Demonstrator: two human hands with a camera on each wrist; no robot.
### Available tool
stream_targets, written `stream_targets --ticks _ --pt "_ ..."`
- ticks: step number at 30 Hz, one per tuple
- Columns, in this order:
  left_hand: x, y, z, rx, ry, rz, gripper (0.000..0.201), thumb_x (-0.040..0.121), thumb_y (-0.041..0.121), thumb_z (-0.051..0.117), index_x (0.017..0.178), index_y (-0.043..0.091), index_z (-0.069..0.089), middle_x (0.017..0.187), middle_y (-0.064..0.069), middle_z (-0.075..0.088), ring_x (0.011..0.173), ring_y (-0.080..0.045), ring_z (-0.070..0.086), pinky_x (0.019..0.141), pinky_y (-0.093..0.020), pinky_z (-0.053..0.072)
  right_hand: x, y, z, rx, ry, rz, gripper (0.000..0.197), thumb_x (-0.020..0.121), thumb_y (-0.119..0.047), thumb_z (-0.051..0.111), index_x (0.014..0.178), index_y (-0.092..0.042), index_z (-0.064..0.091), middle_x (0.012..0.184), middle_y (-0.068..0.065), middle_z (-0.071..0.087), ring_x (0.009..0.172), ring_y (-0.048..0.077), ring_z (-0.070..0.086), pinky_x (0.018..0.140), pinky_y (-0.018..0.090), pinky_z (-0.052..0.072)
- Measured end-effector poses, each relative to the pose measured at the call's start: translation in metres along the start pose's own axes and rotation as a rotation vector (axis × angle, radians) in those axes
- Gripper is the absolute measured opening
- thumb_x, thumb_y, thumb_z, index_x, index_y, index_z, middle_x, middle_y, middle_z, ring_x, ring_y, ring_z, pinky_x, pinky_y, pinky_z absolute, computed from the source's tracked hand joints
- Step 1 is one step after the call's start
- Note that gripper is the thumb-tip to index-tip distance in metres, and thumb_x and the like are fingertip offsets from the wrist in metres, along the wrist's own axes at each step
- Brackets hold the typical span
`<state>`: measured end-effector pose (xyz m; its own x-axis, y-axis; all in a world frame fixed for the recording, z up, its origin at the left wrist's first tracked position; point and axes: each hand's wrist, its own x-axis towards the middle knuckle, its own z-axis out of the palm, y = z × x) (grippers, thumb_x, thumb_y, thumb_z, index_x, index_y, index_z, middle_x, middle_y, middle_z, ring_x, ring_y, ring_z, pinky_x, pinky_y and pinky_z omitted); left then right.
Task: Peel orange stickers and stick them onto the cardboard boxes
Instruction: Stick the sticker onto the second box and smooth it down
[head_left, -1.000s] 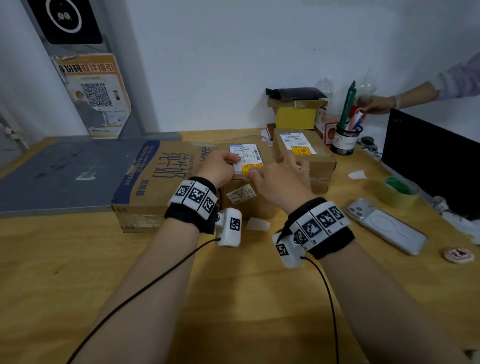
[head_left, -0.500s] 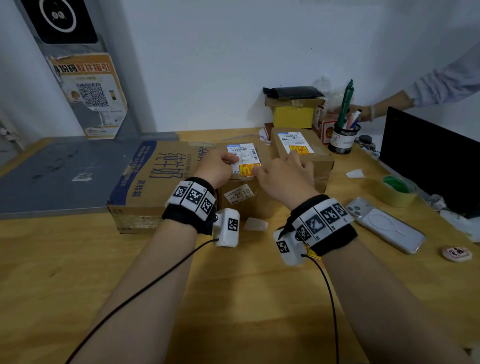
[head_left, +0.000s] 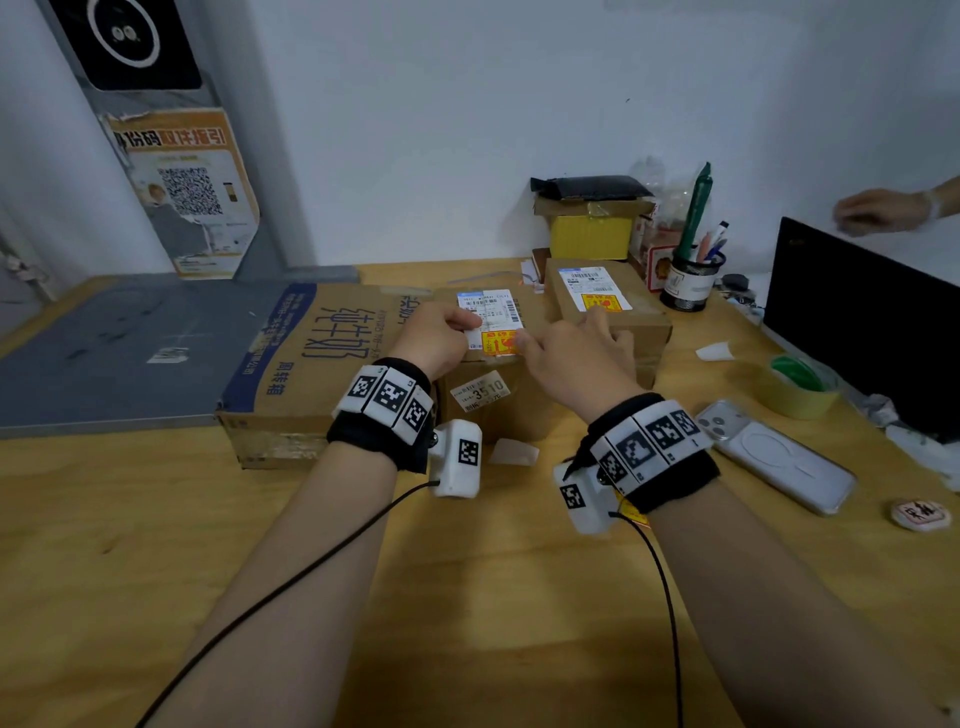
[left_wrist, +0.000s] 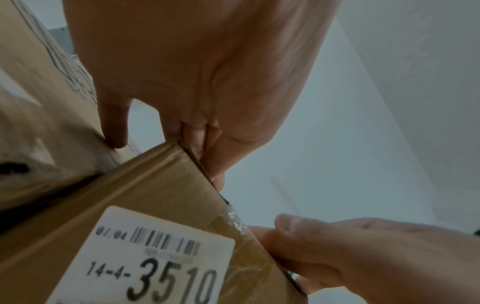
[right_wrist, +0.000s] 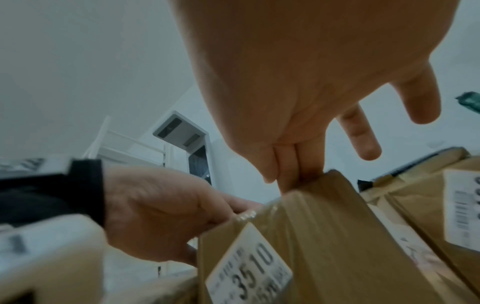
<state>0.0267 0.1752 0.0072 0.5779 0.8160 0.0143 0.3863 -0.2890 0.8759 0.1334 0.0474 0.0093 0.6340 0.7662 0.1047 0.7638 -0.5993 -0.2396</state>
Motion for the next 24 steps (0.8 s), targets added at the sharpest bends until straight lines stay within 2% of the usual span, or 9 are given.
stream_targets --ticks 5,7,10,15,19,22,24 --pt "-0.002 0.002 0.000 0.016 0.013 -0.001 0.039 0.093 -0.011 0.051 0.117 0.012 0.070 0.136 -0.011 0.063 0.119 -0.024 0.061 0.081 -0.021 0.051 0.002 -0.003 -0.003 0.032 -0.037 -0.024 0.048 0.107 -0.047 0.028 0.114 -0.026 0.071 0.119 0.010 0.066 0.139 0.031 0.029 0.108 0.058 0.030" --pt "-0.002 0.002 0.000 0.017 0.016 0.000 0.039 0.093 -0.011 0.051 0.116 0.012 0.071 0.136 -0.011 0.063 0.120 -0.024 0.061 0.084 -0.023 0.051 -0.001 -0.005 -0.005 0.017 -0.030 -0.022 0.048 0.105 -0.046 0.029 0.109 -0.023 0.071 0.116 0.010 0.065 0.138 0.030 0.030 0.108 0.058 0.031" --pt "-0.003 0.002 0.000 0.024 0.013 0.006 0.041 0.092 -0.013 0.050 0.117 0.012 0.071 0.136 -0.011 0.063 0.119 -0.025 0.061 0.080 -0.022 0.050 -0.009 -0.002 -0.009 0.009 -0.014 -0.024 0.047 0.105 -0.046 0.032 0.105 -0.021 0.072 0.114 0.009 0.064 0.136 0.030 0.033 0.105 0.056 0.032" --pt "-0.005 0.002 -0.002 0.028 0.003 0.022 0.039 0.092 -0.013 0.053 0.117 0.011 0.071 0.136 -0.012 0.064 0.120 -0.025 0.062 0.085 -0.024 0.051 -0.015 0.002 -0.012 0.007 -0.017 -0.027 0.040 0.103 -0.049 0.041 0.088 -0.025 0.070 0.107 0.006 0.063 0.134 0.030 0.036 0.100 0.052 0.035" --pt "-0.010 0.004 -0.006 0.020 -0.023 0.045 0.041 0.092 -0.015 0.055 0.122 0.008 0.069 0.134 -0.012 0.065 0.120 -0.023 0.061 0.085 -0.022 0.048 -0.015 -0.002 -0.013 0.056 0.025 -0.066 0.022 0.095 -0.046 0.061 0.106 -0.040 0.079 0.111 0.003 0.067 0.133 0.029 0.038 0.098 0.049 0.044" --pt "-0.010 0.005 -0.009 0.000 -0.031 0.056 0.044 0.089 -0.016 0.054 0.115 0.015 0.071 0.127 -0.007 0.068 0.116 -0.019 0.062 0.086 -0.024 0.051 -0.008 -0.008 -0.013 0.109 0.067 -0.100 0.031 0.086 -0.052 0.073 0.114 -0.037 0.077 0.114 0.001 0.067 0.132 0.028 0.039 0.096 0.045 0.048" --pt "-0.007 0.005 -0.008 -0.013 -0.013 0.061 0.042 0.088 -0.012 0.056 0.105 0.023 0.070 0.122 -0.004 0.069 0.115 -0.019 0.063 0.094 -0.031 0.053 -0.001 -0.012 -0.013 0.099 0.061 -0.120 0.037 0.082 -0.054 0.077 0.116 -0.038 0.076 0.115 -0.001 0.068 0.132 0.028 0.040 0.096 0.046 0.047"
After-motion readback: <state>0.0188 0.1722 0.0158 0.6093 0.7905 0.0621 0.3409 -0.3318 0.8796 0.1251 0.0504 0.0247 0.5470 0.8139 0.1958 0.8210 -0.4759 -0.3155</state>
